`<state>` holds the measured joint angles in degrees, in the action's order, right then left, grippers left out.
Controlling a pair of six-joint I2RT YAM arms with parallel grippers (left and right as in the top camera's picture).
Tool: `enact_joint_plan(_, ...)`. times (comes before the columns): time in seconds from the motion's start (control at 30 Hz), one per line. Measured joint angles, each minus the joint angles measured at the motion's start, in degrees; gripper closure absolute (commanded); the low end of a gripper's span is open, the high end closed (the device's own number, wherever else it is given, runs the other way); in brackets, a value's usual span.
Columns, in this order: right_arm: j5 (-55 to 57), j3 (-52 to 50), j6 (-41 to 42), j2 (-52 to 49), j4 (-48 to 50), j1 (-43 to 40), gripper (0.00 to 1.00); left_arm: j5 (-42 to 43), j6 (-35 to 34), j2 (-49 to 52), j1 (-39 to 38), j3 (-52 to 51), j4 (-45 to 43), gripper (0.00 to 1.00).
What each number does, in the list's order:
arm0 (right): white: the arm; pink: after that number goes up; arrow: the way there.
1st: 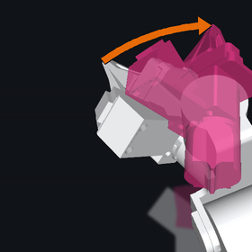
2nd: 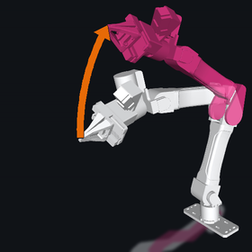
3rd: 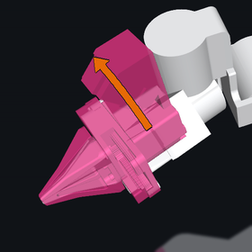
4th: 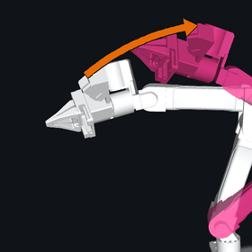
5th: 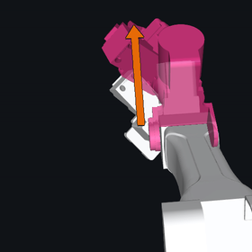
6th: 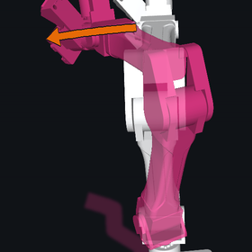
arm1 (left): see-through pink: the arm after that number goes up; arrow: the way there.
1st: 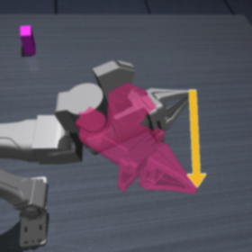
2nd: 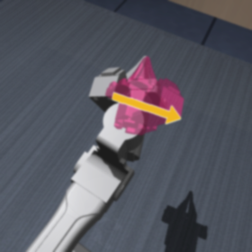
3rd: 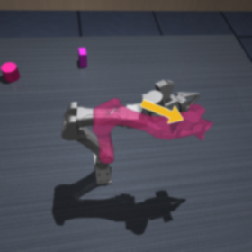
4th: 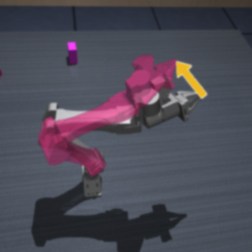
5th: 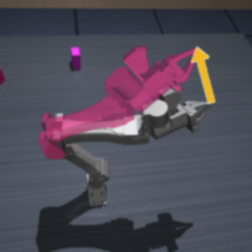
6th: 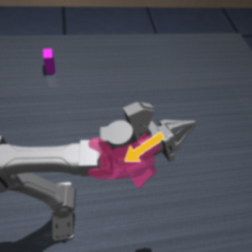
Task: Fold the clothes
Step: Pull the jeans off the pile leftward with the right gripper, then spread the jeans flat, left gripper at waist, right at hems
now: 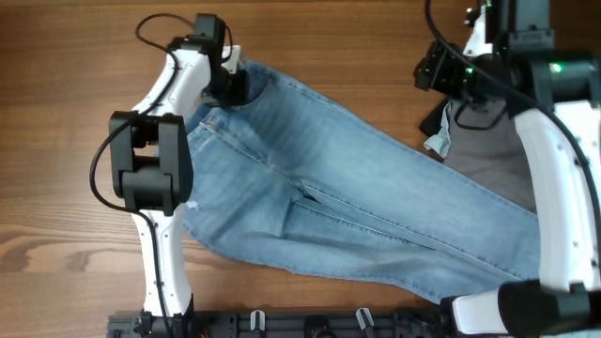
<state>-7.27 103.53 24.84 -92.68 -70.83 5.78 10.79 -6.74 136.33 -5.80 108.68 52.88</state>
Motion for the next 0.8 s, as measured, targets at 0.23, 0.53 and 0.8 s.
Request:
enact_joint_plan(0.23,0.0,-0.1,-1.1,-4.7,-0.5,0.0,0.21,-8.8,-14.0,0.0,20.4,1.0,7.3,0.96)
enact_joint_plan(0.53,0.0,-0.1,-4.0,-8.1,0.7,0.0,0.25,5.7,-8.0,0.0,53.9,-0.2,2.1,0.95)
enact_joint_plan(0.8,0.0,-2.0,-2.8,-21.1,2.5,0.0,0.78,13.0,0.5,-2.5,53.0,-2.6,4.8,0.92)
